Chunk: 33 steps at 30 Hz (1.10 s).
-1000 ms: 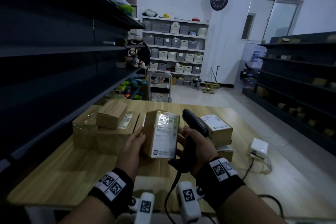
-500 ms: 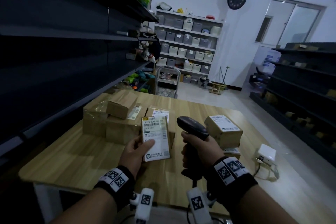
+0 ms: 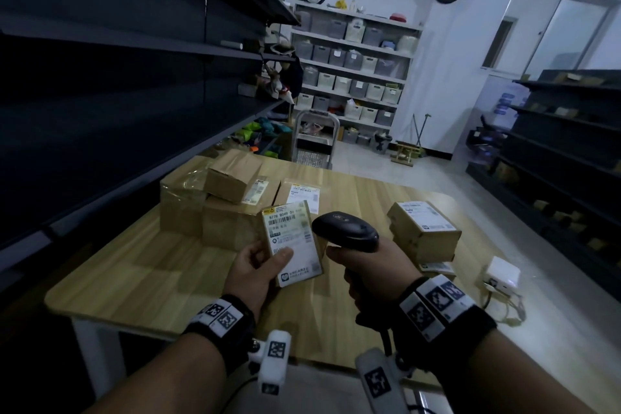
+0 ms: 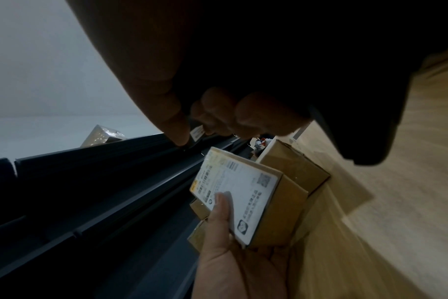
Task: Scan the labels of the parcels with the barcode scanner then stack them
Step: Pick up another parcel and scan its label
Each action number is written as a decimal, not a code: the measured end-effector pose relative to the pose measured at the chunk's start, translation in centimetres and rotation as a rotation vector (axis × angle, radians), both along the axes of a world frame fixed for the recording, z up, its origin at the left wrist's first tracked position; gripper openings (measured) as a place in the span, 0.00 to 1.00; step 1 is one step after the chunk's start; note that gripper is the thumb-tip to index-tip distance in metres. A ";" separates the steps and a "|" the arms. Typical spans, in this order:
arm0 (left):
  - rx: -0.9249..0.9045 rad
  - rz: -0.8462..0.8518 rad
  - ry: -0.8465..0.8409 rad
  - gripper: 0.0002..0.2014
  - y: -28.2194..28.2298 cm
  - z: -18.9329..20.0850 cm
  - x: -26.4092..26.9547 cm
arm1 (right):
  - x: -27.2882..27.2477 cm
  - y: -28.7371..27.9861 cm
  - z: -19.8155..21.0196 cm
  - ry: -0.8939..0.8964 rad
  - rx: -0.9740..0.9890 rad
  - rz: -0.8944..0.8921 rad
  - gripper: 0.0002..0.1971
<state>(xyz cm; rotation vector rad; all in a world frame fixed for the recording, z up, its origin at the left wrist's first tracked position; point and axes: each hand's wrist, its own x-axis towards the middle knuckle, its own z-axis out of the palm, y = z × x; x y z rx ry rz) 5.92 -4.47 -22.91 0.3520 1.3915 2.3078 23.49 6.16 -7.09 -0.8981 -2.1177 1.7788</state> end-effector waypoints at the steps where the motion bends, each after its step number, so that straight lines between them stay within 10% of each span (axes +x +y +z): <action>1: -0.008 0.012 0.006 0.50 0.1 -0.2 -0.2 | 0.1 -0.2 0.0 0.000 0.007 0.005 0.12; 33: -0.067 0.030 0.041 0.51 0.1 -0.9 -1.0 | 1.1 -1.0 0.6 -0.013 0.029 0.041 0.04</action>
